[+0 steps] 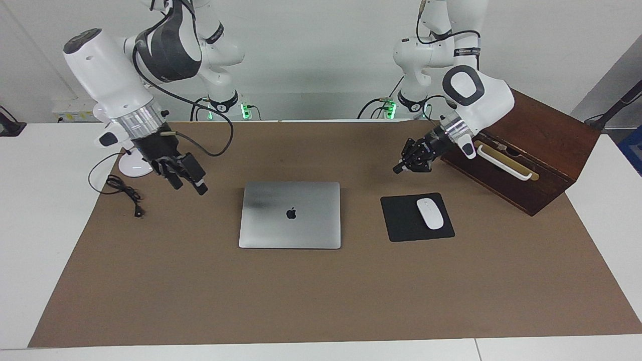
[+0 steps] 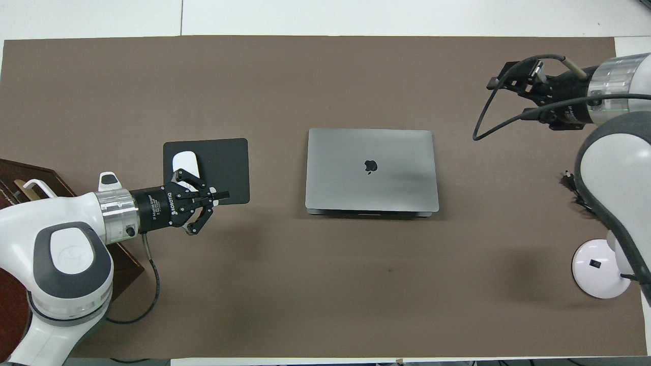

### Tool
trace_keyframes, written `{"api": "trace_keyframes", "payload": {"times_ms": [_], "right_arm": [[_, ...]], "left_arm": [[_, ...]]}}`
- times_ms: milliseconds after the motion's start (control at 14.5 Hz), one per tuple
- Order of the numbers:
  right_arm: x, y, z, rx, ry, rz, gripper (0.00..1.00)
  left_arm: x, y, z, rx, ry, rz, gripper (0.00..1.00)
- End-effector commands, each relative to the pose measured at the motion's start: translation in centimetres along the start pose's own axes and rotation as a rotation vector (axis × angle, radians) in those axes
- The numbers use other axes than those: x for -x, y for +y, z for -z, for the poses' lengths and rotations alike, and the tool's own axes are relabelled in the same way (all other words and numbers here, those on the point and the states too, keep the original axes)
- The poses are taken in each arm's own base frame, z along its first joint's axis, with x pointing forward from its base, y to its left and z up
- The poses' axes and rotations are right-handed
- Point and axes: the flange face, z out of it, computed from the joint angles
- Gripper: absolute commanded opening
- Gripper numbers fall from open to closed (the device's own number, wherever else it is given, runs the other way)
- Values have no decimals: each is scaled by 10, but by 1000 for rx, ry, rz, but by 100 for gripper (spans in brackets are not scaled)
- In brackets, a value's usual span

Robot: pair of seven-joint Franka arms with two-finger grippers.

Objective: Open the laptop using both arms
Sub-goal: 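Move the left gripper past the mouse pad while the right gripper approaches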

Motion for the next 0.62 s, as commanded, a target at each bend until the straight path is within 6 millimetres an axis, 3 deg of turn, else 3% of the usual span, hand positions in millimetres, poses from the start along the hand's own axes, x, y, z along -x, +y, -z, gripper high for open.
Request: {"api": "trace_keyframes", "payload": {"times_ms": [0,207,414,552], "right_arm": [[23,10,-14,-117,30,-120,100],[58,8,-33,-193,40,-176,100],[70,16,-34,-200,47,-200,100],[89,14,-41,-248,54,-253,100]], "left_arm": [[11,-12,-20,60,6,107,0],[16,-27,-55,79,19,143,0],[13,-39,-80,74,37,167,0],[5,-42,-91,87,45,198,0]]}}
